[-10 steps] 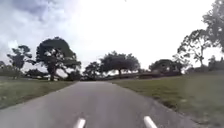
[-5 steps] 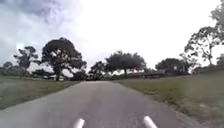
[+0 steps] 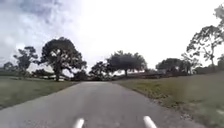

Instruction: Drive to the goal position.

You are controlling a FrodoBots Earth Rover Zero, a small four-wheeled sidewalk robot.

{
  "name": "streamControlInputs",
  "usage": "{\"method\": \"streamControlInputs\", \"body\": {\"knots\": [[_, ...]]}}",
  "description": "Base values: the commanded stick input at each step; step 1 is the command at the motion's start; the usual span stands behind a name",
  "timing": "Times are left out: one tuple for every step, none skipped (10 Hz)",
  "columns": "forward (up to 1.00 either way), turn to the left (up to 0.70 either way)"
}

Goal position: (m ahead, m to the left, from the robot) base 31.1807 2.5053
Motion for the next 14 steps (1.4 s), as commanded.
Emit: {"method": "streamControlInputs", "body": {"knots": [[0.69, 0.03], [0.69, 0.03], [0.69, 0.03], [0.69, 0.05], [0.69, 0.15], [0.69, 0.32], [0.69, 0.22], [0.69, 0.07], [0.69, 0.03], [0.69, 0.03], [0.69, 0.03], [0.69, 0.03], [0.69, 0.03], [0.69, 0.03]]}}
